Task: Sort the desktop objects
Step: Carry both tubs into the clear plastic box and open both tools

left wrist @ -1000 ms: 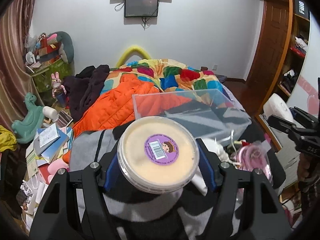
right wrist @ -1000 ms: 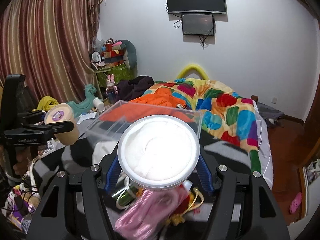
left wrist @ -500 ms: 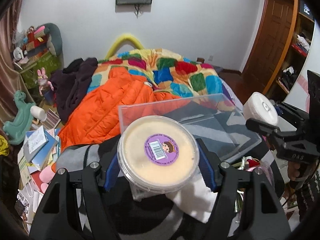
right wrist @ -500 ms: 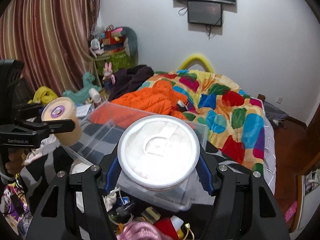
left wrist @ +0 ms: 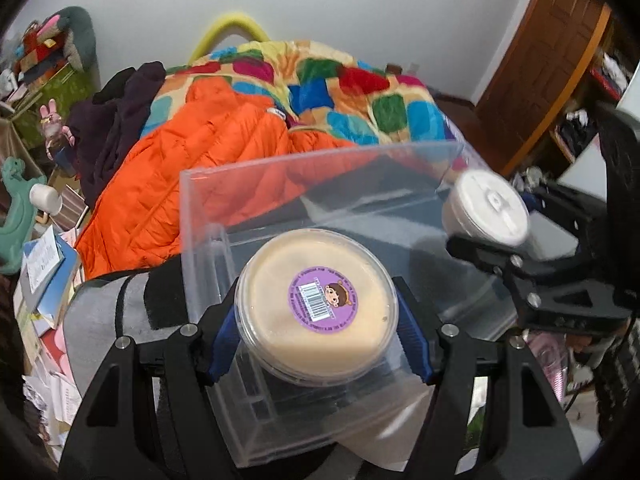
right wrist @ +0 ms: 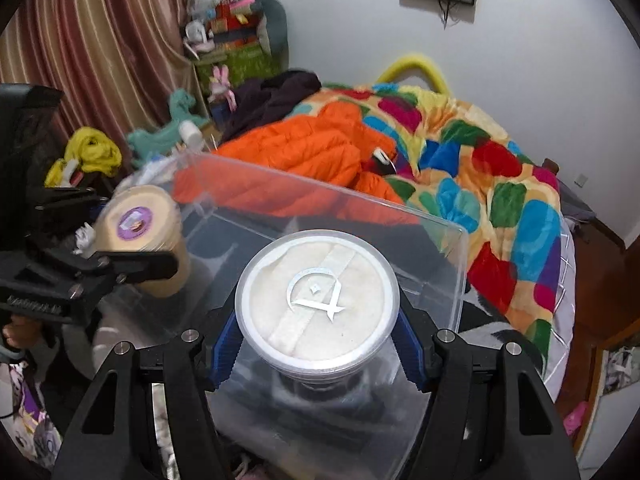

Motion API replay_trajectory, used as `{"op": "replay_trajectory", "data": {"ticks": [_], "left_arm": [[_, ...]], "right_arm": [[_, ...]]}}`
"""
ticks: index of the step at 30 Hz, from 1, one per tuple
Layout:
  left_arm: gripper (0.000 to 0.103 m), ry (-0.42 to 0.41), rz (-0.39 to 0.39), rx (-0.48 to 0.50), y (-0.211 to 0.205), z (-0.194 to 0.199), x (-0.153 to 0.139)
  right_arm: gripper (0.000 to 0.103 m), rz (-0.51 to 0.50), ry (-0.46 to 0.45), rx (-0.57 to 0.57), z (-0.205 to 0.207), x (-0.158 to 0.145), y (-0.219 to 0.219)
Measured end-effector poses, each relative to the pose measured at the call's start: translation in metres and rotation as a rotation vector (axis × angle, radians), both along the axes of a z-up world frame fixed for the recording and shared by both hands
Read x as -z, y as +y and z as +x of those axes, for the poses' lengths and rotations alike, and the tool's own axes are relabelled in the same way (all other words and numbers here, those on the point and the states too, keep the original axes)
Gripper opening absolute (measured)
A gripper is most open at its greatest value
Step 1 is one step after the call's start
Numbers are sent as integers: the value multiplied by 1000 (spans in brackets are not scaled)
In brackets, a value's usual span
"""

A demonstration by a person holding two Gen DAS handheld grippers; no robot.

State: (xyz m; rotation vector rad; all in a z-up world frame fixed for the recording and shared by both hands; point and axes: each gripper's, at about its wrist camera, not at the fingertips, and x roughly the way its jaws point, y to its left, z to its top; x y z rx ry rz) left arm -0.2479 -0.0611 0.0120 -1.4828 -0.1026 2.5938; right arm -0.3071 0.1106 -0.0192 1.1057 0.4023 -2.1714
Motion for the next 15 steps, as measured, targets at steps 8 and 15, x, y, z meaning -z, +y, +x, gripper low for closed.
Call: {"op": "replay_trajectory", "data": {"ticks": [8,15], "left_arm": [[68,-23,-72,65,13,-1,6],[68,-39,-97,96,20,-3,13]], "right_arm": [[62,112,-30,-46,-8,16,-16],[62,137,-57,-53,-10,22,-18]]}}
